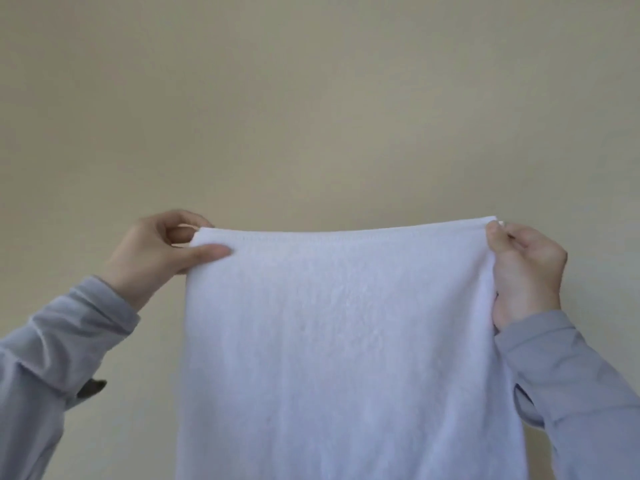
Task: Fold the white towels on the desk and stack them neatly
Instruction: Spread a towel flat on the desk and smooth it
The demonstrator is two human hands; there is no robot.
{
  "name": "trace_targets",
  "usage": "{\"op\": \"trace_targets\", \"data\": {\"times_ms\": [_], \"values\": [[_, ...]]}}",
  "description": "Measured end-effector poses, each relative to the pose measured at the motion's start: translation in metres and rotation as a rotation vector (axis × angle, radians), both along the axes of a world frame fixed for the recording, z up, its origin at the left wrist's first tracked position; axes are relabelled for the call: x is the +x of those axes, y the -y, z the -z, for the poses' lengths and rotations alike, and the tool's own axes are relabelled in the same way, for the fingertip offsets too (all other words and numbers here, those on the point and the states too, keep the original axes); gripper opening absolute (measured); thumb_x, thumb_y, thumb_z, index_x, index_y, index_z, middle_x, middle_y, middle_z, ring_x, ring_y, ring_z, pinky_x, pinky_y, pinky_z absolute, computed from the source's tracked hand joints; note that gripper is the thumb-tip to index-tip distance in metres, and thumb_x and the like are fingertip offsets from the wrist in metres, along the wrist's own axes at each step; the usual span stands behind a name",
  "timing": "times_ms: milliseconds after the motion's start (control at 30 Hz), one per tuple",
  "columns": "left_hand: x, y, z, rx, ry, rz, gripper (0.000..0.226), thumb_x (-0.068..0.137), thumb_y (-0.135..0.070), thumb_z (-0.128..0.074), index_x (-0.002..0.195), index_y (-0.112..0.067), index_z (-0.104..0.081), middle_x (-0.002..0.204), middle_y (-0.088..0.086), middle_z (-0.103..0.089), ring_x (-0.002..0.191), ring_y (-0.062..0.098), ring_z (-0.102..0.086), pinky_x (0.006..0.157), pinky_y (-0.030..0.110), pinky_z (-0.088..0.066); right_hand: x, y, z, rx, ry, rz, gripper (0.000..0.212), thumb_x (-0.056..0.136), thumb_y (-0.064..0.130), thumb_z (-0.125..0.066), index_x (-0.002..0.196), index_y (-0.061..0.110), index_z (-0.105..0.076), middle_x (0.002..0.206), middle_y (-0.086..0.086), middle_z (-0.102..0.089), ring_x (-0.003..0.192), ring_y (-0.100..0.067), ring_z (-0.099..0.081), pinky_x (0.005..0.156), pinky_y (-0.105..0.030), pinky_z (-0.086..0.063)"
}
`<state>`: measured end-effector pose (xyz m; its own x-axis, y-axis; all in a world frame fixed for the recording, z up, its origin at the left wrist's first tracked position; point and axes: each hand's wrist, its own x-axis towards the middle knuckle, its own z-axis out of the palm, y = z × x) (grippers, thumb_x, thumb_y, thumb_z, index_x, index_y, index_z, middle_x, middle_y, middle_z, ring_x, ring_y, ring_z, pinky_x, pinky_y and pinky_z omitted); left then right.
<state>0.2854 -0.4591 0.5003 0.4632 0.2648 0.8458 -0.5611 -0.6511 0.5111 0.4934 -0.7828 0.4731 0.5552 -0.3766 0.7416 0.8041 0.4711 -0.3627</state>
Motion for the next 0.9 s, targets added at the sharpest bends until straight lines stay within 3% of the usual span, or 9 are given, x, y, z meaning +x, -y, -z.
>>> {"op": "trace_targets", "data": {"times_ms": [100,200,267,367,500,567,633,733,900], "values": [[0.005,-0.008,0.024,-0.218,-0.157,0.055,0.051,0.041,-0.026,-0.088,0.085,-0.006,-0.073,0.082,0.014,-0.067,0.073,0.022,-0.061,0.057,0.021,-0.055,-0.005,-0.011,0.007,-0.040,-0.041,0.007,0.021,0.089,0.010,-0.061,0.068,0.016,-0.058,0.068,0.007,-0.056,0.072,-0.009,-0.046,0.068,-0.022,-0.040],[0.002,-0.007,0.029,-0.313,-0.203,0.087,0.069,0.034,-0.034,-0.092,0.086,0.006,-0.071,0.086,0.013,-0.072,0.068,0.018,-0.066,0.057,0.020,-0.055,-0.012,-0.010,0.001,-0.071,-0.005,-0.005,0.019,0.088,0.013,-0.063,0.072,0.023,-0.064,0.060,0.018,-0.064,0.069,-0.003,-0.055,0.074,-0.022,-0.045],[-0.005,-0.008,0.022,-0.266,-0.010,0.129,0.066,0.032,-0.046,-0.091,0.080,-0.004,-0.073,0.079,0.004,-0.072,0.068,0.012,-0.066,0.057,0.018,-0.052,-0.013,-0.001,-0.005,-0.003,0.091,0.002,0.013,0.084,0.023,-0.065,0.071,0.023,-0.067,0.069,0.008,-0.063,0.074,-0.010,-0.052,0.071,-0.027,-0.044],[-0.005,-0.003,0.012,-0.154,0.223,0.108,0.033,0.062,-0.043,-0.081,0.073,-0.013,-0.071,0.072,-0.004,-0.067,0.065,0.008,-0.060,0.056,0.017,-0.046,-0.005,-0.002,-0.008,0.034,0.155,0.060,0.013,0.084,0.026,-0.065,0.071,0.024,-0.065,0.065,0.014,-0.059,0.070,-0.011,-0.048,0.065,-0.028,-0.041],[0.016,-0.003,0.014,-0.172,0.310,-0.108,0.029,0.077,-0.031,-0.072,0.078,-0.003,-0.062,0.075,0.007,-0.049,0.072,0.016,-0.041,0.057,0.029,-0.031,0.003,-0.023,-0.010,-0.075,0.058,0.152,0.017,0.088,0.018,-0.062,0.072,0.021,-0.059,0.049,0.019,-0.054,0.057,0.003,-0.045,0.062,-0.024,-0.040],[0.011,-0.001,0.006,-0.184,0.344,-0.104,0.027,0.075,-0.040,-0.071,0.072,-0.015,-0.062,0.070,-0.001,-0.050,0.064,0.010,-0.043,0.056,0.025,-0.033,0.005,-0.020,-0.012,-0.038,0.108,0.153,0.017,0.086,0.025,-0.062,0.069,0.023,-0.058,0.049,0.021,-0.053,0.054,0.005,-0.043,0.056,-0.019,-0.038],[0.005,0.003,-0.001,-0.189,0.336,-0.099,0.023,0.075,-0.041,-0.071,0.069,-0.022,-0.060,0.067,-0.005,-0.052,0.060,0.005,-0.045,0.055,0.022,-0.036,0.005,-0.020,-0.013,-0.065,0.099,0.168,0.020,0.084,0.028,-0.061,0.065,0.024,-0.056,0.051,0.017,-0.047,0.057,-0.002,-0.039,0.057,-0.024,-0.036],[0.004,0.007,-0.007,-0.190,0.364,-0.106,0.022,0.078,-0.037,-0.070,0.072,-0.020,-0.059,0.067,-0.004,-0.050,0.060,0.005,-0.045,0.052,0.019,-0.037,0.005,-0.024,-0.013,-0.033,0.082,0.154,0.020,0.084,0.029,-0.061,0.065,0.024,-0.056,0.059,0.010,-0.044,0.062,-0.007,-0.037,0.061,-0.026,-0.038],[0.005,0.002,0.002,-0.205,0.341,-0.123,0.024,0.080,-0.034,-0.070,0.063,-0.023,-0.057,0.061,-0.010,-0.050,0.055,0.002,-0.043,0.048,0.015,-0.036,0.009,-0.027,-0.009,-0.044,0.054,0.157,0.016,0.082,0.034,-0.062,0.068,0.027,-0.058,0.052,0.020,-0.054,0.057,0.003,-0.045,0.063,-0.022,-0.041]]}}
